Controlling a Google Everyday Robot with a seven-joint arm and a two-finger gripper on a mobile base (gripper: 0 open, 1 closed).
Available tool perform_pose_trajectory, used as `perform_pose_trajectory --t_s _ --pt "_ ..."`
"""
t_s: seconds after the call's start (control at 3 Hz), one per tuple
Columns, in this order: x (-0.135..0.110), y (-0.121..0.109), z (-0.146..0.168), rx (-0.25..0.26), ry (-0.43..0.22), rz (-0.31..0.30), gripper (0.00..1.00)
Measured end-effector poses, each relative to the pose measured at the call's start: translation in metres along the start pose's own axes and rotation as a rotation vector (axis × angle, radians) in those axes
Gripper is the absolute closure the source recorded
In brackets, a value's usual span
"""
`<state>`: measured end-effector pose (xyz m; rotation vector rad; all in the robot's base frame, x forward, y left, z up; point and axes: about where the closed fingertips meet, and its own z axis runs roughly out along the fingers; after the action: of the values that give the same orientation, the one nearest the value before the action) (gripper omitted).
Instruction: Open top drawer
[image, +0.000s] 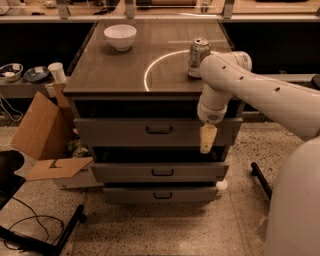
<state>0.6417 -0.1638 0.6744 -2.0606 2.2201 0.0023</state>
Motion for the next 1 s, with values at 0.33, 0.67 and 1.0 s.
perform_pose_trajectory --t_s 0.33,0.67,1.0 --pt "0.000 0.020 0.017 -0.050 -0.020 0.040 0.39" --pt "0.000 0.022 0.012 -0.055 -0.020 0.042 0.63" --pt "-0.001 0.021 0.000 -0.055 -0.020 0.042 0.94"
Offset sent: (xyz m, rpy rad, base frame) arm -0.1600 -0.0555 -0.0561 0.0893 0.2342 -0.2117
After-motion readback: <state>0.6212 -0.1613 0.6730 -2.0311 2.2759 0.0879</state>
